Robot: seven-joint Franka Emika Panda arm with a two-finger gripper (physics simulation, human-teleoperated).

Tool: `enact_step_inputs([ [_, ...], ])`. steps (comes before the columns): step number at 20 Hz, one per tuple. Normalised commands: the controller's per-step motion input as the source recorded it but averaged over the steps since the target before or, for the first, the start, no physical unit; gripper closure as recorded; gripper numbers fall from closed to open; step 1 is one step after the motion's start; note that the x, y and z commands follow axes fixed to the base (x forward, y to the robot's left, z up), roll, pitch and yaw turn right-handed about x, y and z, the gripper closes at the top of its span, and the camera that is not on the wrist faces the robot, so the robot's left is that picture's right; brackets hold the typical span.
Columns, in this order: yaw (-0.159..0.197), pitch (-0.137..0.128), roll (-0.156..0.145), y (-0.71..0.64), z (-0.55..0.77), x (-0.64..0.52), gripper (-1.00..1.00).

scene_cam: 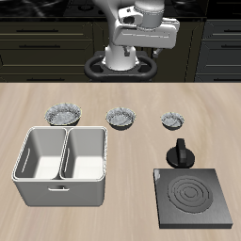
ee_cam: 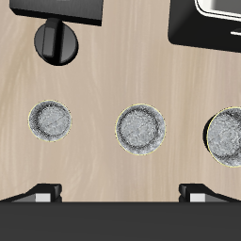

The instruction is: Place the smallest bowl on the flat stove

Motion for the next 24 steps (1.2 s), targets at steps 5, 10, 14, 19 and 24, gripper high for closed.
enact_step_inputs([
  [5,0.009,-0.016,0.013,0.35,0.02,0.08,-1.00],
  [10,0.025,-0.062,-0.013,0.38,0.06,0.05,-1.00],
  [14,-0.009,0.024,0.013,0.35,-0.05,0.06,-1.00],
  [19,0.002,-0.011,0.006,0.20,0.01,0.02,-1.00],
  [24,-0.022,-0.006,-0.015,0.19,0.03,0.07,-1.00],
])
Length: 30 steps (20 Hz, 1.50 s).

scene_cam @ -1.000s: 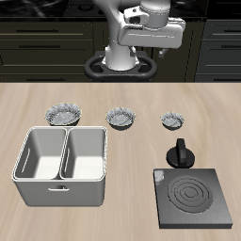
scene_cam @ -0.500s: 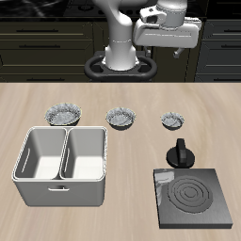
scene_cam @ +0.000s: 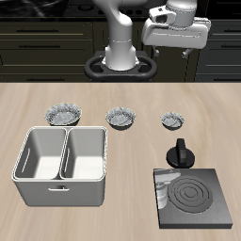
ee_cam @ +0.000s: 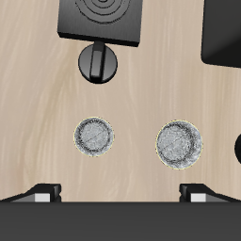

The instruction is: Place the smallest bowl on the flat stove

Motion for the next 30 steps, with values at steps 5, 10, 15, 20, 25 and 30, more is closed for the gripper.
enact_step_inputs([
  [5,-0.016,0.005,0.018,0.17,-0.02,0.03,-1.00],
  [10,-0.017,0.021,0.021,-0.03,-0.22,0.07,-1.00],
  [15,0.018,-0.002,-0.011,0.02,-0.26,0.07,-1.00],
  [20,0.001,0.000,-0.026,0.03,-0.49,0.07,-1.00],
  [25,-0.024,0.078,0.018,0.06,-0.57,-0.05,-1.00],
  [30,0.001,-0.020,0.004,0.02,-0.26,-0.07,-1.00],
])
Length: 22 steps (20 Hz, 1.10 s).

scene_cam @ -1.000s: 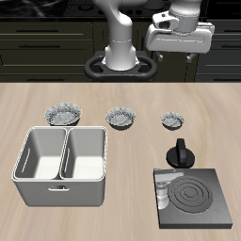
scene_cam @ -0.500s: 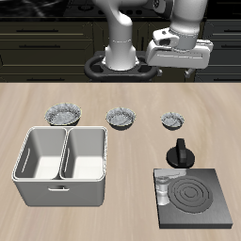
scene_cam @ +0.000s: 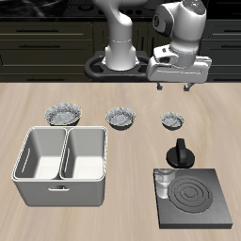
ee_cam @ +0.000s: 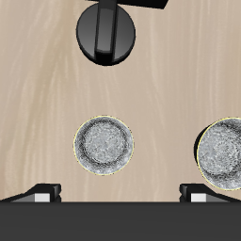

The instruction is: Place the smallest bowl on the flat stove

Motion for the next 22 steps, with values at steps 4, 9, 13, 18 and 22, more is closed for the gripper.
enact_step_inputs([
  [4,-0.026,0.028,-0.015,0.03,-0.37,0.01,-1.00],
  [9,-0.005,0.030,0.008,-0.01,-0.31,-0.01,-1.00],
  [13,0.008,-0.012,-0.009,0.05,-0.27,-0.07,-1.00],
  [18,0.013,-0.001,-0.011,-0.01,-0.29,-0.06,-1.00],
  [22,-0.007,-0.007,-0.016,-0.10,-0.19,-0.06,-1.00],
])
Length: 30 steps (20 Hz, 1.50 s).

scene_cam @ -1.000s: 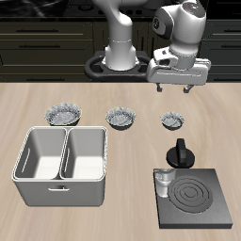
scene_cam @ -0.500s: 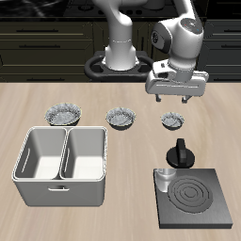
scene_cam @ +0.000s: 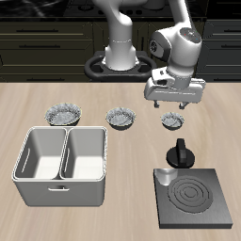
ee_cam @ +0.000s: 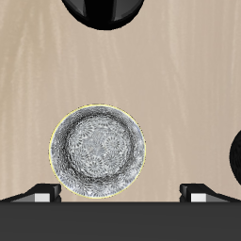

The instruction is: Place the smallest bowl on the flat stove

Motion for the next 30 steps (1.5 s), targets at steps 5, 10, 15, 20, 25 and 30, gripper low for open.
enact_step_inputs([
  [5,0.008,0.024,-0.009,-0.10,-0.30,0.00,-1.00],
  [10,-0.003,0.010,-0.009,-0.08,-0.15,-0.02,-1.00],
  [15,0.013,0.012,0.007,0.00,-0.17,-0.03,-1.00],
  [20,0.007,0.041,0.010,-0.03,-0.29,0.03,-1.00],
  [25,0.006,0.050,0.017,-0.04,-0.34,0.05,-1.00],
  [30,-0.023,0.035,0.036,0.00,-0.20,-0.03,1.00],
])
